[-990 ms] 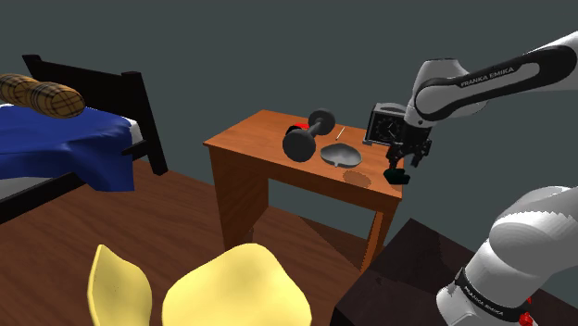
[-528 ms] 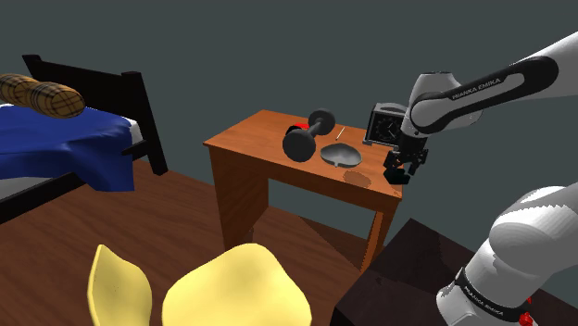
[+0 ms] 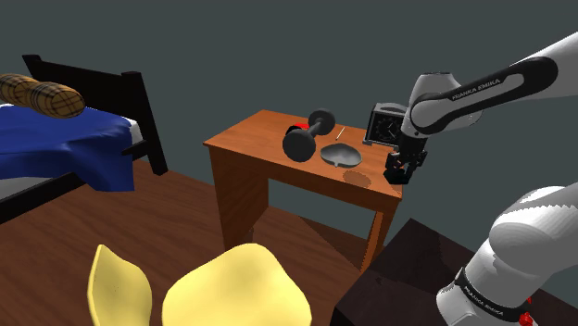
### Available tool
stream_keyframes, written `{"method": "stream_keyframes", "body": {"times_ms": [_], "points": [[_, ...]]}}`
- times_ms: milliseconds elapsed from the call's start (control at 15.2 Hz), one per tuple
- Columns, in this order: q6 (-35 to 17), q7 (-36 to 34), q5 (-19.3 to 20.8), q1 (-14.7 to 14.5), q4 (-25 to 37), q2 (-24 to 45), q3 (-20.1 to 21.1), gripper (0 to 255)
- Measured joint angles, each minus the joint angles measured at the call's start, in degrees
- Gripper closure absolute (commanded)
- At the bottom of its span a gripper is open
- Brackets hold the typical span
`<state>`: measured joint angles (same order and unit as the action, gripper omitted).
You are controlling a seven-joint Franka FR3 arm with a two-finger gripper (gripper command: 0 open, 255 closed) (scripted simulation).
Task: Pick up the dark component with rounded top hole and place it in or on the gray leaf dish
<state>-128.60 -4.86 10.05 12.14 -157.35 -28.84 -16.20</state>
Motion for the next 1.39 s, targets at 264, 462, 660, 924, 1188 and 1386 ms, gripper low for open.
{"method": "stream_keyframes", "body": {"times_ms": [264,462,660,924,1188,1386], "points": [[0.0,0.0,0.0,0.0,0.1,0.0,0.0,255],[0.0,0.0,-0.1,0.0,0.1,0.1,0.0,255],[1.1,0.0,-0.1,0.0,0.5,-0.6,0.1,255],[5.0,-0.2,-0.4,0.0,2.3,-2.8,0.9,255],[7.7,-0.1,-0.5,0.0,3.7,-4.0,1.1,0],[6.4,11.0,1.7,-4.8,5.6,-1.0,-3.0,0]]}}
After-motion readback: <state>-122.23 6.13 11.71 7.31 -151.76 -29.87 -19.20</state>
